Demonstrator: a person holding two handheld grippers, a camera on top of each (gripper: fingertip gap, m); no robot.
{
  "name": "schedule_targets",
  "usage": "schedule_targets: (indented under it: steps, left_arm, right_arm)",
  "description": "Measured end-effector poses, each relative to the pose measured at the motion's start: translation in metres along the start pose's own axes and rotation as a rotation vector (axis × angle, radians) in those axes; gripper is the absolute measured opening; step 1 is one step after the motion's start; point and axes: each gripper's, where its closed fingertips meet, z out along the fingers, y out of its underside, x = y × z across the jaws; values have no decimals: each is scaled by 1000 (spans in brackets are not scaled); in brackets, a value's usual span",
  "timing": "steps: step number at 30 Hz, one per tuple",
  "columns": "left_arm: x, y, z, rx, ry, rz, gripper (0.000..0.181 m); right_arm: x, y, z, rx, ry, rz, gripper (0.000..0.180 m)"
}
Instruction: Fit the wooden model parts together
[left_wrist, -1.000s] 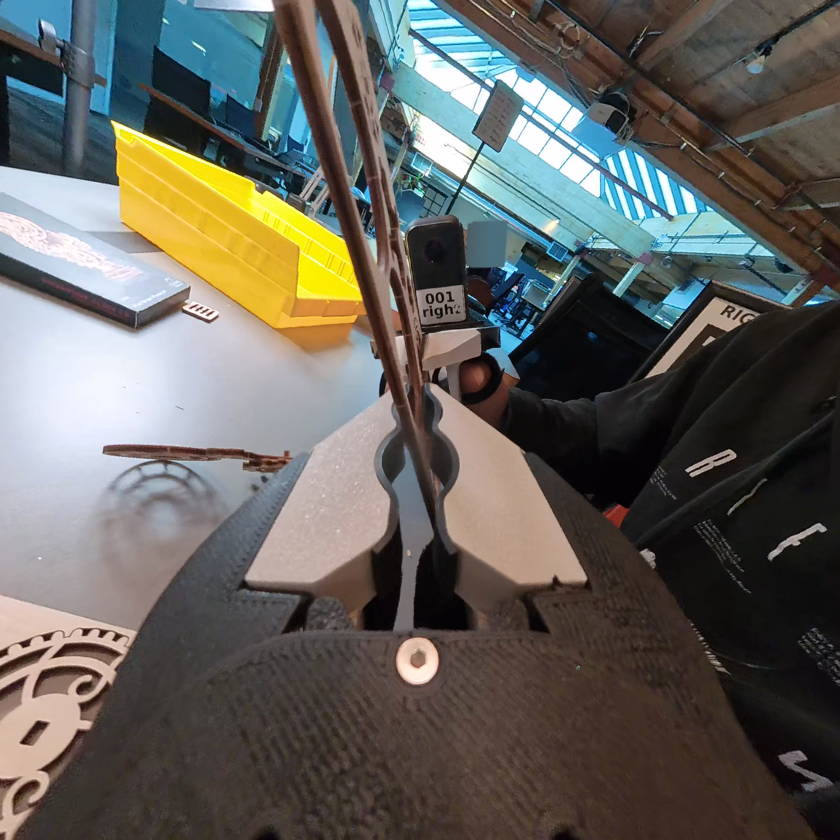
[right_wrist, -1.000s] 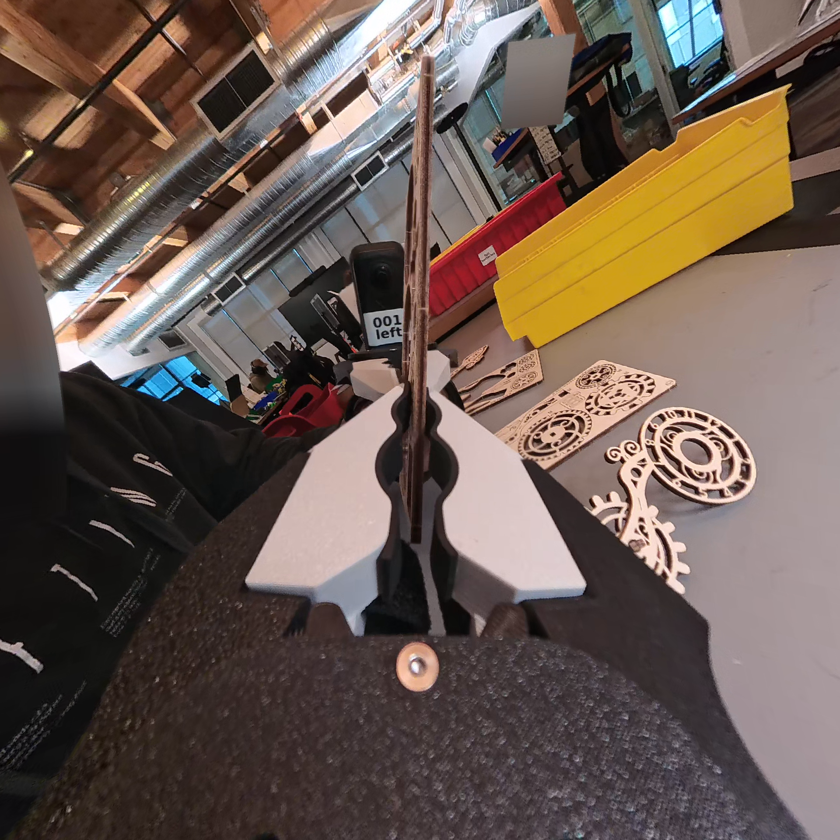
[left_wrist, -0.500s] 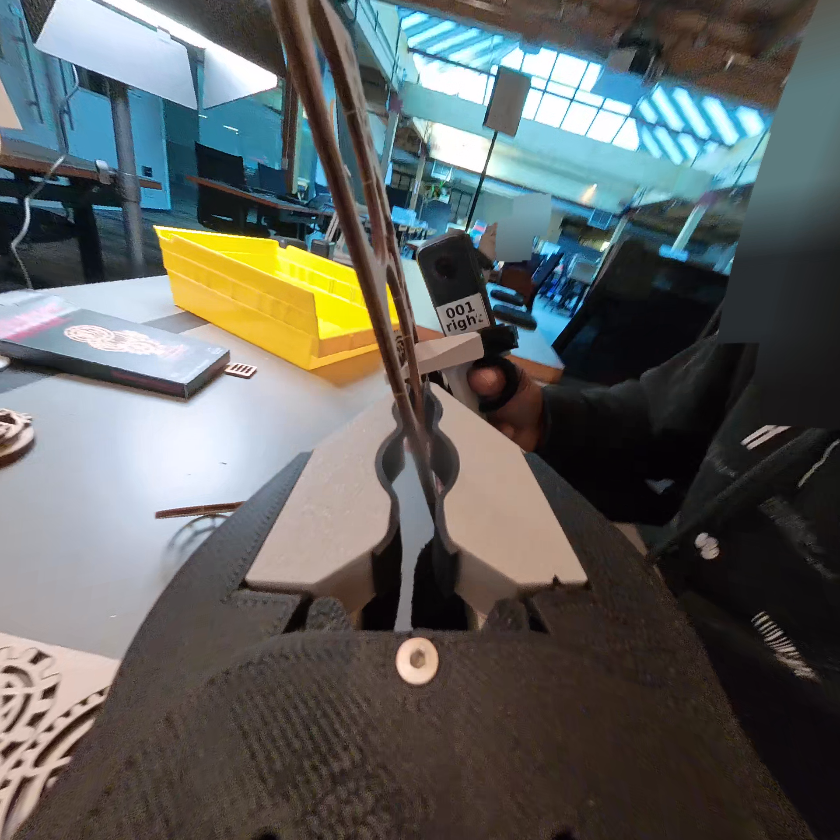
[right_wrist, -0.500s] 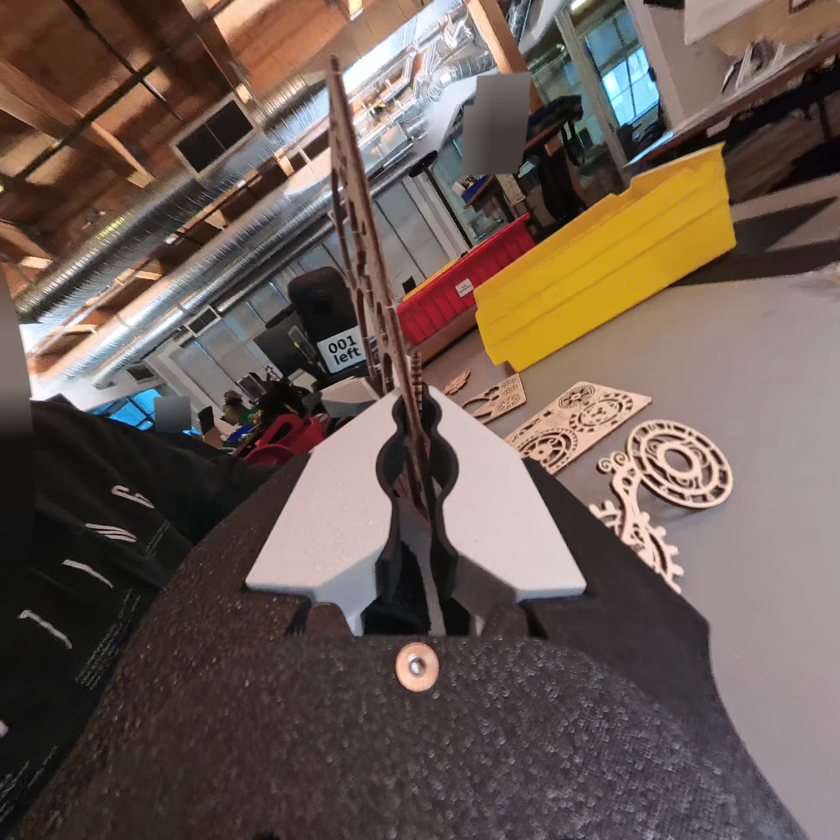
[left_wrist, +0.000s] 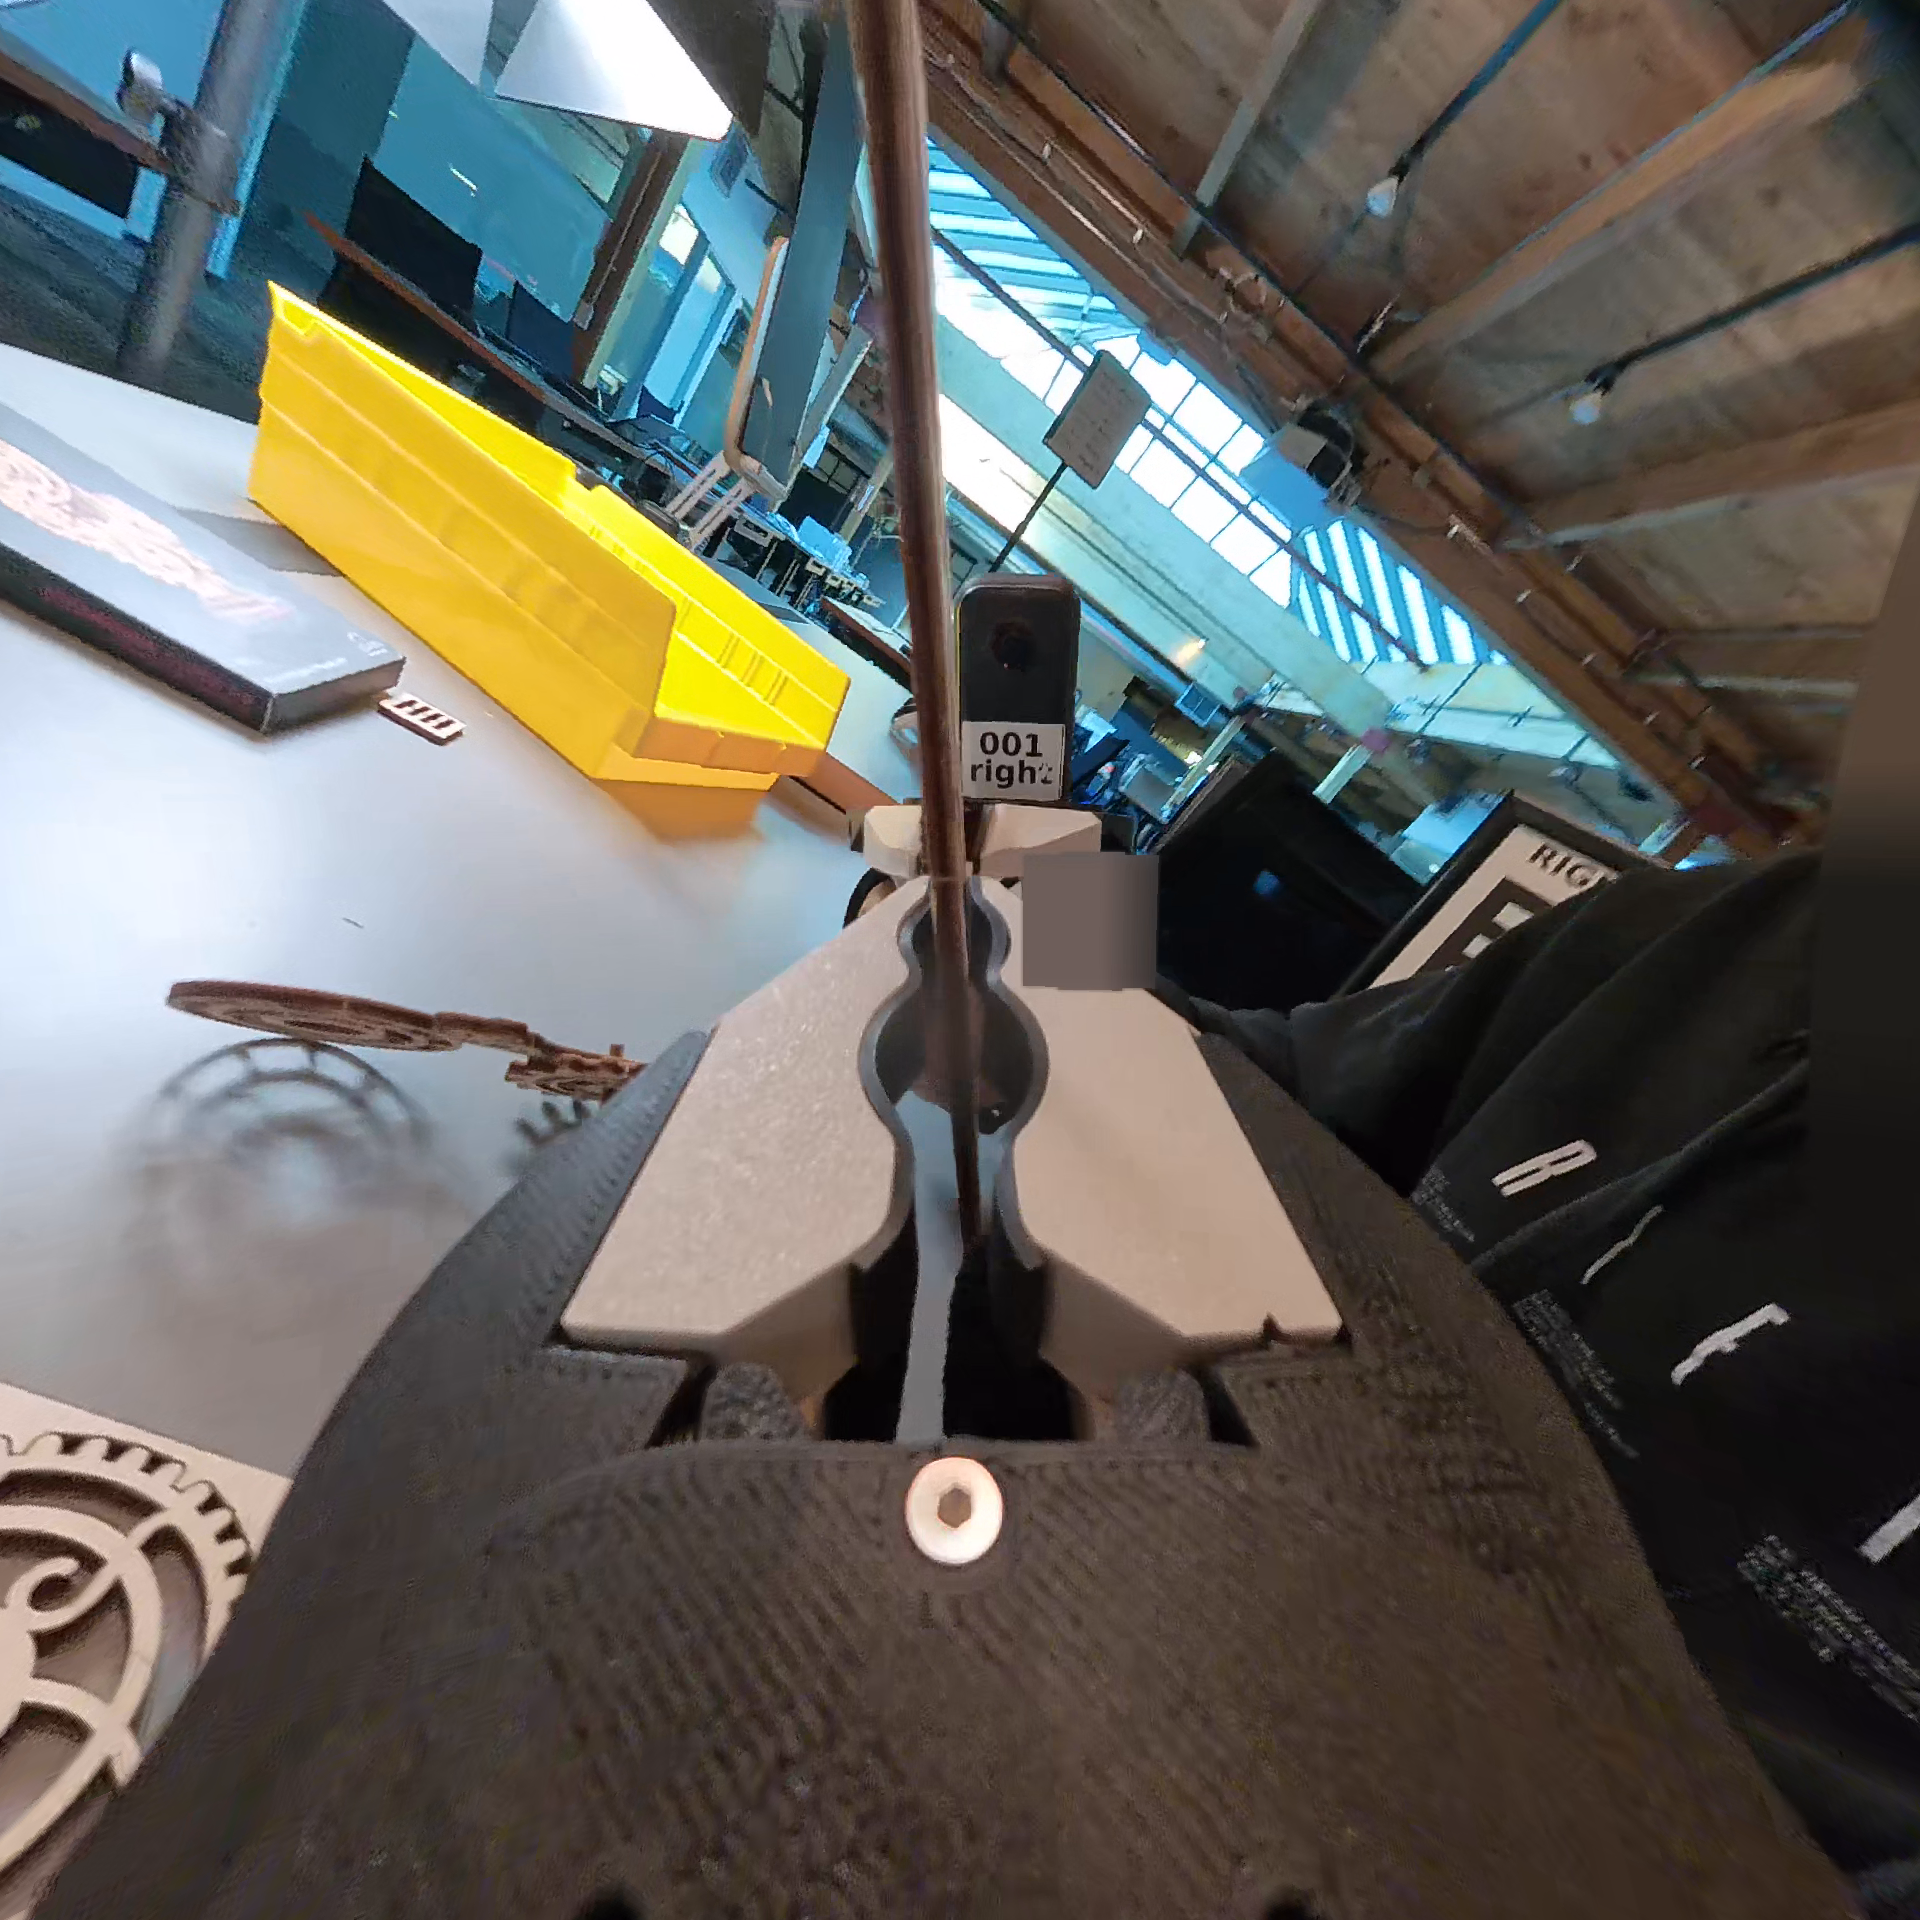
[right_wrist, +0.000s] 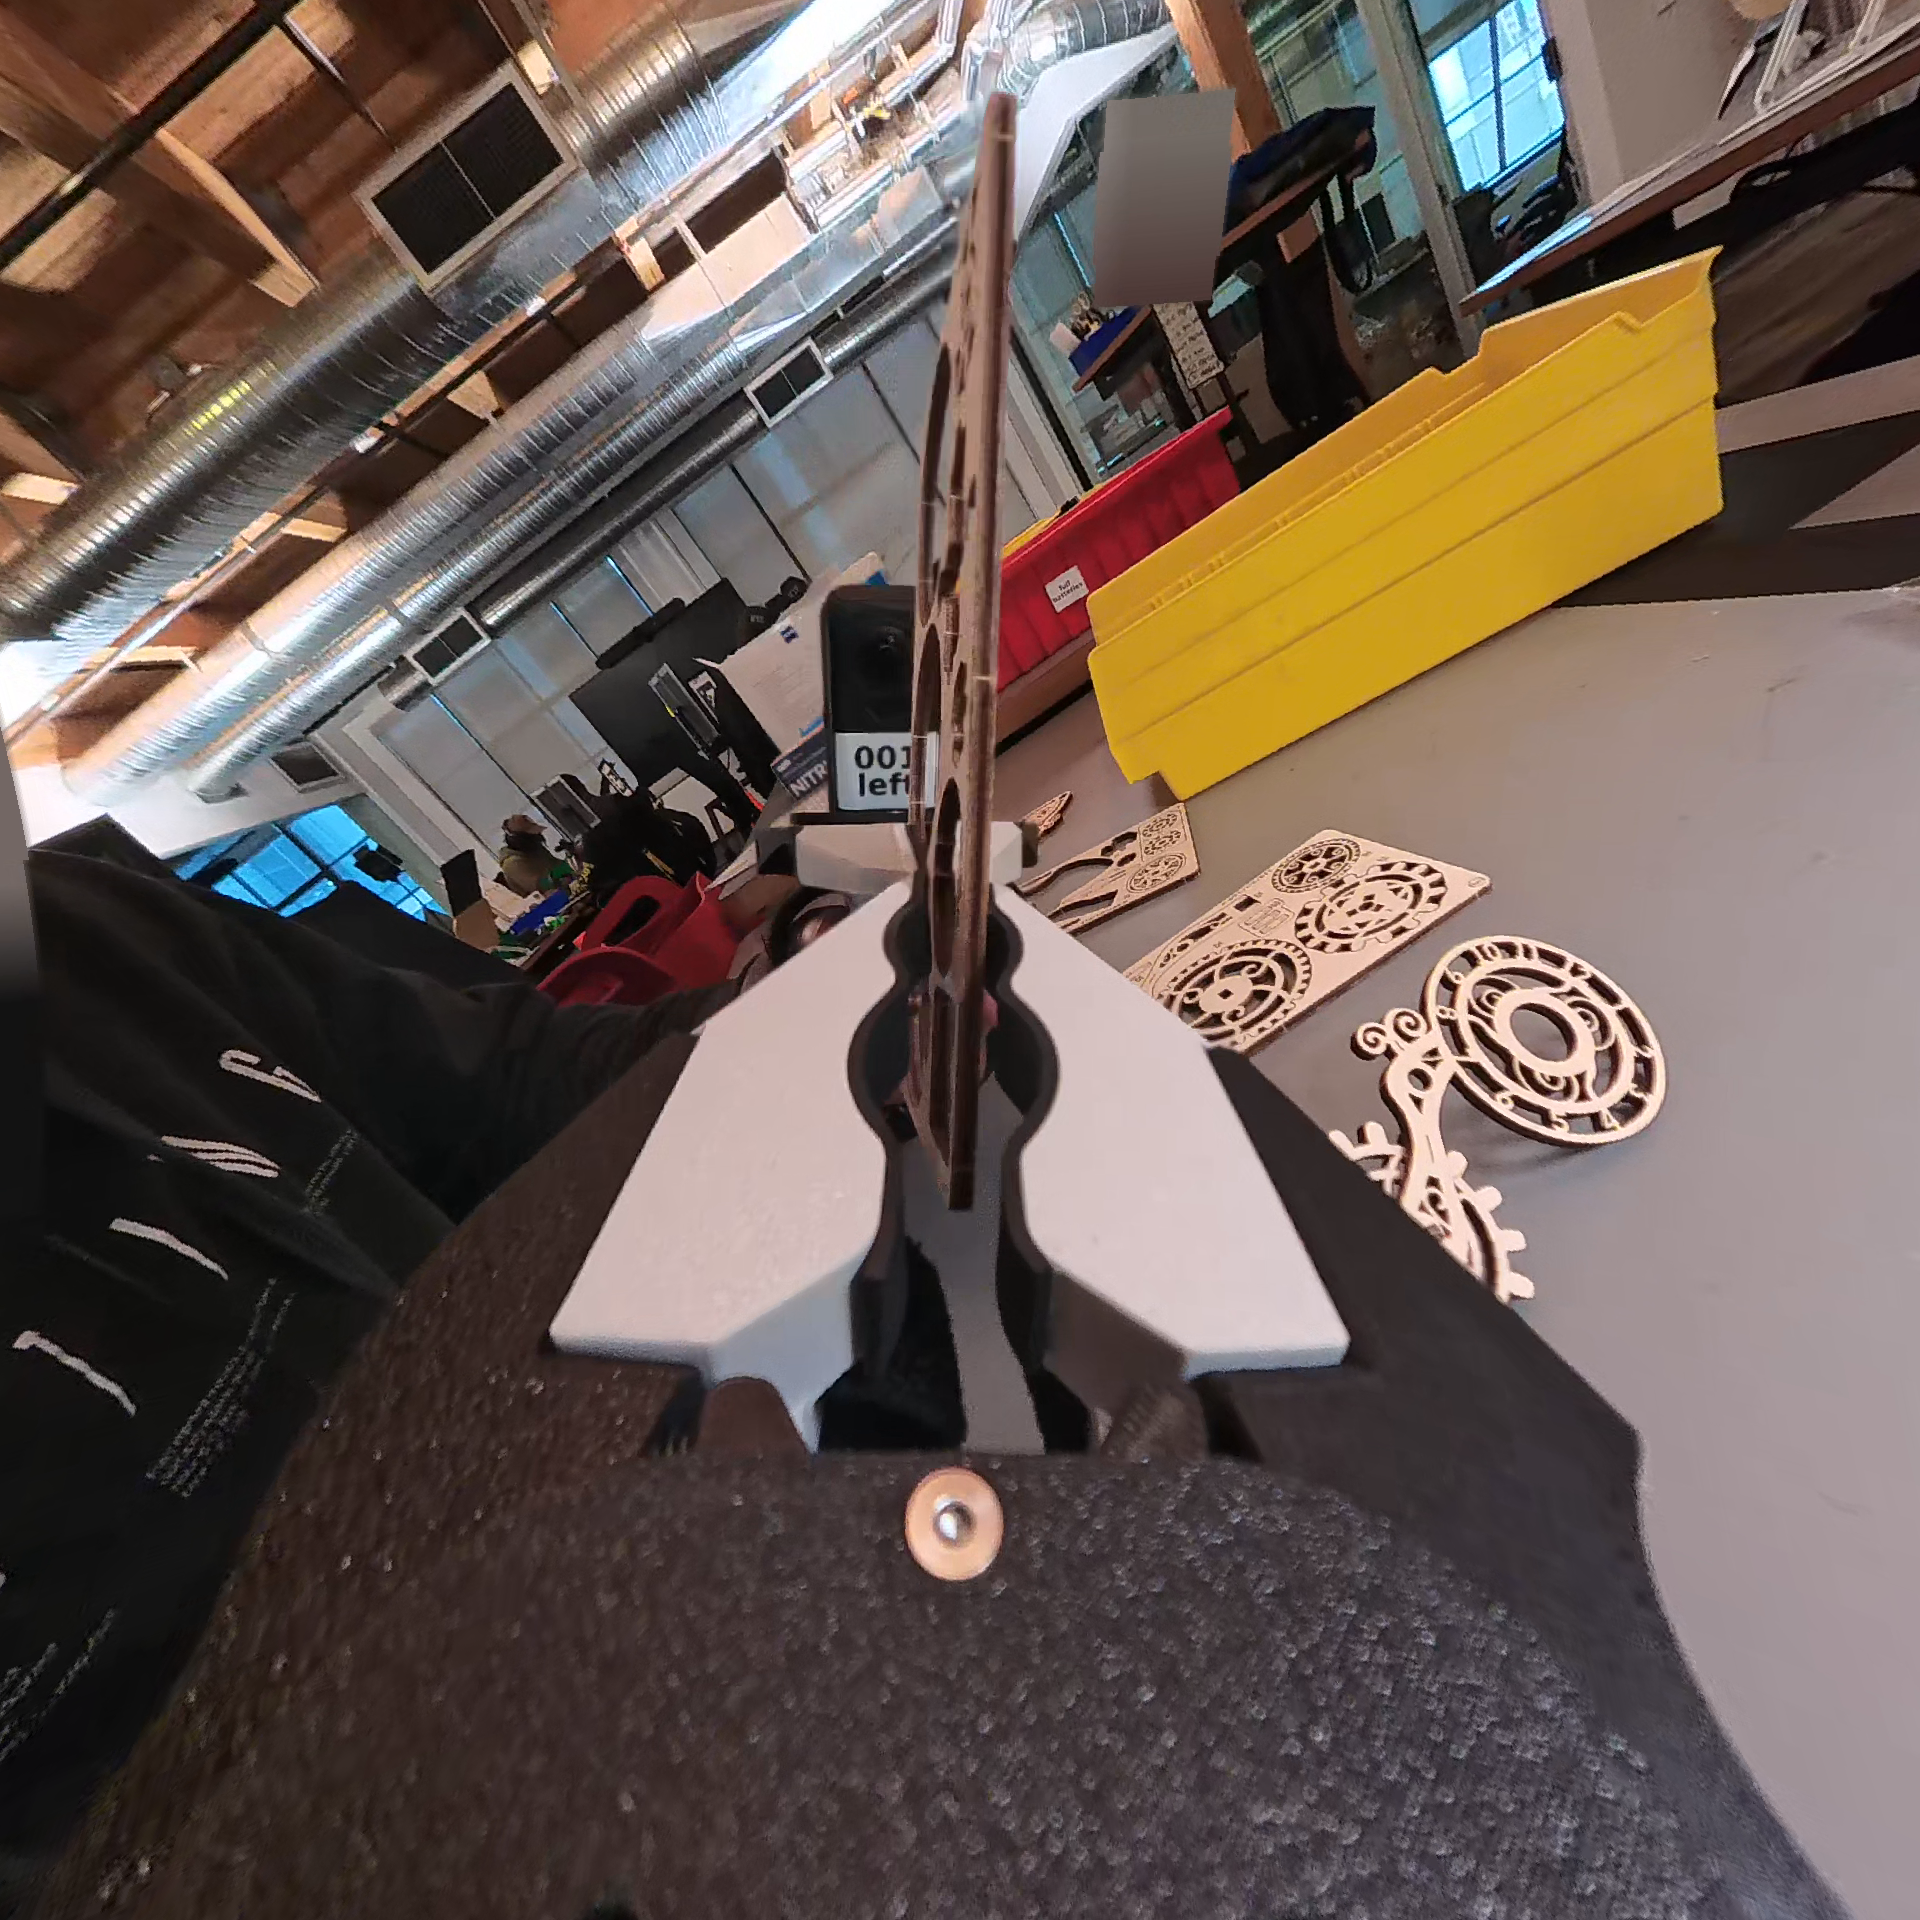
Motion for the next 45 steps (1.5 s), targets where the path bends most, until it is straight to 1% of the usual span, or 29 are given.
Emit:
schedule_targets:
  steps: [7,12,15,18,22,24,26,28,31,33,35,37,39,41,43,45]
  left_arm:
    - [-5,0,-2,20,22,-105,1]
    - [-9,2,-3,35,35,-175,1]
    - [-11,3,-2,27,26,-168,1]
    - [-13,5,-2,4,-4,-120,2]
    - [-13,8,-2,-28,-6,-106,1]
    - [-12,13,-1,-64,1,-105,2]
    - [-9,23,1,-142,25,-123,2]
    - [-6,40,4,-253,52,-171,2]
    - [-2,73,10,-406,48,-220,2]
    - [3,89,16,-460,52,-259,2]
    - [7,97,19,-491,66,-301,2]
    - [6,102,20,-515,61,-305,2]
    - [9,98,20,-501,77,-300,2]
    - [11,87,19,-461,90,-278,2]
    - [9,68,15,-387,86,-244,2]
    - [3,44,7,-302,65,-208,2]
  right_arm:
    - [4,-3,-3,6,29,0,6]
    - [12,-1,-4,-7,81,-1,3]
    - [15,1,-4,-18,129,-37,3]
    - [20,4,-5,-38,184,-74,3]
    - [20,8,-6,-90,176,-81,3]
    - [19,12,-9,-142,163,-81,3]
    - [15,21,-14,-234,132,-53,3]
    - [11,35,-23,-348,126,-25,3]
    - [9,66,-44,-508,159,31,3]
    - [7,82,-57,-562,187,67,5]
    - [5,88,-67,-577,224,59,11]
    - [10,89,-75,-594,293,-1,22]
    - [8,85,-79,-585,305,-49,29]
    - [5,72,-81,-546,295,-80,32]
    - [4,59,-84,-521,295,-123,31]
    - [4,54,-87,-535,296,-179,31]
